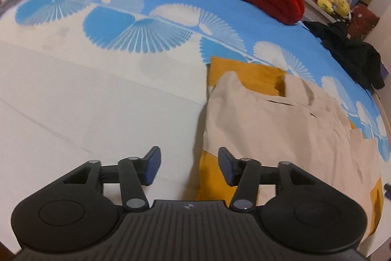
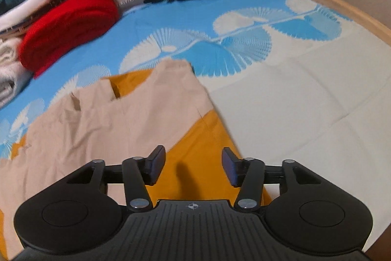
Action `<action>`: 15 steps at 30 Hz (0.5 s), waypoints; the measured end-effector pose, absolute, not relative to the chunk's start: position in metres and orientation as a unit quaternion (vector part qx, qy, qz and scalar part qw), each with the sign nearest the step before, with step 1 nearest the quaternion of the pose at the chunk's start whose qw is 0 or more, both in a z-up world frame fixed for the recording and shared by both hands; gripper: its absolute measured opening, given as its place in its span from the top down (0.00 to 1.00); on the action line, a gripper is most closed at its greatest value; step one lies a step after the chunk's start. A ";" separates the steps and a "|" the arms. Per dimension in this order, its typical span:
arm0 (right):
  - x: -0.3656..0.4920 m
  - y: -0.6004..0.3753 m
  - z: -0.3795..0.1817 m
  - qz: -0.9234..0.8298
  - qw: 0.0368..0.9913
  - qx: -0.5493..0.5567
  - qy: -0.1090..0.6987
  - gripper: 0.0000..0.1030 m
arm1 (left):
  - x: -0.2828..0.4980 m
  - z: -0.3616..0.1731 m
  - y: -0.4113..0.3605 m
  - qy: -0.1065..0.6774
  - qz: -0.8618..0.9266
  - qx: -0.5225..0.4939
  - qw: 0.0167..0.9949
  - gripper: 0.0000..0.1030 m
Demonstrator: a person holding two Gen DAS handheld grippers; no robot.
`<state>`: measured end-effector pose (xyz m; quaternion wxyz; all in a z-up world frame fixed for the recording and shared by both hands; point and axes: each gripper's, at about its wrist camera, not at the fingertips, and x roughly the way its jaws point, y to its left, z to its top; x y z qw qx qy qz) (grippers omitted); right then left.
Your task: Fold large clothes
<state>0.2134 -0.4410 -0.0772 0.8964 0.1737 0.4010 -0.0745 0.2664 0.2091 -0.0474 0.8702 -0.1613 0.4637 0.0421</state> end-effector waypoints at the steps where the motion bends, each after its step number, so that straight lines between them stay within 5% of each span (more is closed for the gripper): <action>1: 0.218 -0.441 -0.082 -0.079 0.894 0.165 0.409 0.48 | 0.271 -0.052 0.211 0.467 0.042 -0.167 0.867 0.38; 15: 0.259 -0.467 -0.115 -0.099 0.883 0.155 0.433 0.47 | 0.320 -0.086 0.192 0.495 0.021 -0.160 0.854 0.38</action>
